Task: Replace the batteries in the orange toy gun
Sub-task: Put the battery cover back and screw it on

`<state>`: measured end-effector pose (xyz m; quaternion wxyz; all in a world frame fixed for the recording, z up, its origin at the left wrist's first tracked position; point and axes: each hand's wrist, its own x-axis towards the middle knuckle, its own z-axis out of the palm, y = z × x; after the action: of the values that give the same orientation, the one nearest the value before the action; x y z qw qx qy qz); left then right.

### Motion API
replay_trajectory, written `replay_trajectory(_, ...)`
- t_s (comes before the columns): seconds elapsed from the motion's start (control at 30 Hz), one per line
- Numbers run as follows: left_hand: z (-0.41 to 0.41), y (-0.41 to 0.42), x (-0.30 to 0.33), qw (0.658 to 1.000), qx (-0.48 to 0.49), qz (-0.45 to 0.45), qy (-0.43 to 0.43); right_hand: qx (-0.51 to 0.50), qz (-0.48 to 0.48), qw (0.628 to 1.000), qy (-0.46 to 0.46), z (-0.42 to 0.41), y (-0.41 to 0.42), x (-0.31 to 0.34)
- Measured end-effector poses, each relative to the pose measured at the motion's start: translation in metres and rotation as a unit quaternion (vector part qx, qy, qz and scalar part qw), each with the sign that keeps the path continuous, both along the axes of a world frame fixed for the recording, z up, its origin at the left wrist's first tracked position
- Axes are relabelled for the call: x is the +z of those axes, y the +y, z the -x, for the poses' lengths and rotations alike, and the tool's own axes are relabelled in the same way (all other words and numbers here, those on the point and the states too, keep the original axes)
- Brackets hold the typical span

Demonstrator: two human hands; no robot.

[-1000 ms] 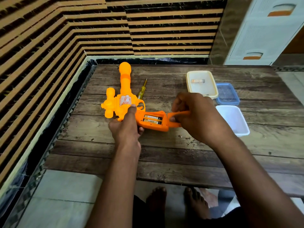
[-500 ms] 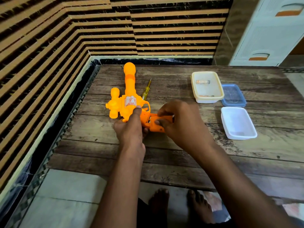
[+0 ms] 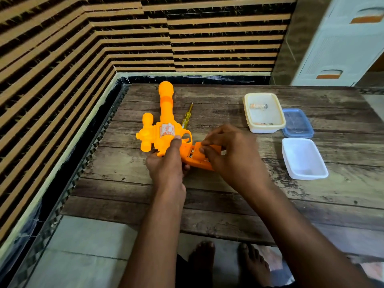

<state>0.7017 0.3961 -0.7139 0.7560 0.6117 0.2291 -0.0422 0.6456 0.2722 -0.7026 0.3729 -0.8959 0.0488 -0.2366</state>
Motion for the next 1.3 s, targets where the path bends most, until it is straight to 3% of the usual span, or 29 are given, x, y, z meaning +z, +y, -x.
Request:
replay_trajectory(0.2, -0.001, 0.0, -0.001, 1.0, -0.002, -0.001, -0.01, 0.073, 0.102, 0.992, 0.026, 0.003, -0.001, 0.003)
replay_trajectory(0.53, -0.002, 0.003, 0.0, 1.0, -0.013, 0.027, -0.002, 0.039, 0.095, 0.995, 0.017, 0.006, 0.004, 0.008)
replay_trajectory(0.87, -0.006, 0.005, -0.005, 1.0, 0.002, 0.01, -0.016, 0.085, 0.082, 0.991, 0.064, 0.01, 0.002, 0.013)
replay_trajectory(1.3, -0.008, 0.004, -0.009, 0.999, -0.021, 0.027, -0.004, 0.065, 0.158, 0.985, 0.033, 0.01, -0.002, 0.003)
